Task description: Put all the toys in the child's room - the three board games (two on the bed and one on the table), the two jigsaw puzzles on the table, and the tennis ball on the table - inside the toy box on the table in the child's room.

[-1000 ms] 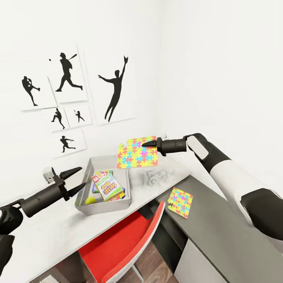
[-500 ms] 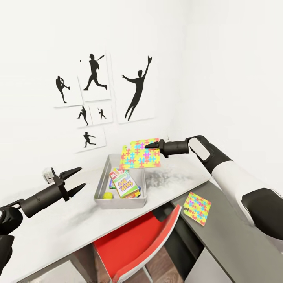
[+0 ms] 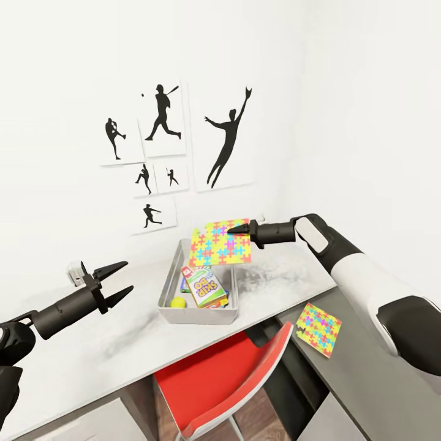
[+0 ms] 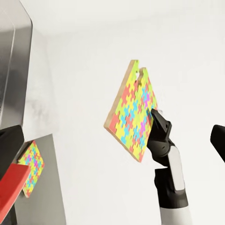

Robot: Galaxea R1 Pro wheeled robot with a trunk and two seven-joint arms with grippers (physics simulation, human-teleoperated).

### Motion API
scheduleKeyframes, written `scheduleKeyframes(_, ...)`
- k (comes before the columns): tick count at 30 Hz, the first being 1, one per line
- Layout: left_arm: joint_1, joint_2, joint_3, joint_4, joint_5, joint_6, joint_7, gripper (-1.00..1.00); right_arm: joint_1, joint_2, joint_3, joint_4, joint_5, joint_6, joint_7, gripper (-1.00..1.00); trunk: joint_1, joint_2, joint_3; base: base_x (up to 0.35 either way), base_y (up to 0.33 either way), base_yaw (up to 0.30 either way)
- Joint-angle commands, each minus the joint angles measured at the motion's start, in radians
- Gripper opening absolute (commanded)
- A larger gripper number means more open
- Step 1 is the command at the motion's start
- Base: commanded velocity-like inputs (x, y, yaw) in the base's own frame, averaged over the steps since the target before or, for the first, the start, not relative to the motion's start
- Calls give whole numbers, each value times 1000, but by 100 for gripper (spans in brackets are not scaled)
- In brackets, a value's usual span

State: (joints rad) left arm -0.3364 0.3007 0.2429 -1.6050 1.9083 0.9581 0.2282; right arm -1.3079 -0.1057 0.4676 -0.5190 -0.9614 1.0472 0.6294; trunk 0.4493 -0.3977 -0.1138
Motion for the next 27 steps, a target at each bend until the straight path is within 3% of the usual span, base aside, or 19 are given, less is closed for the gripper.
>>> scheduleKeyframes(1,0,0,1,0,10,3,11,100,-1,-1,5,0,4,0,8,-100,1,-2,-2,0,0,20)
scheduleKeyframes(7,9,0,2,0,8,2,11,100,1,-4,4,2,4,0,10,-100,1,-2,-2,0,0,10)
scheduleKeyframes(17,14,-1,2,2,8,1,12,100,3,-31,9,3,4,0,11,-100,1,-2,-2,0,0,2)
scheduleKeyframes(27,14,-2,1,9,6,-1,18,100,4,-36,11,3,4,0,12,-100,1,-2,-1,0,0,0)
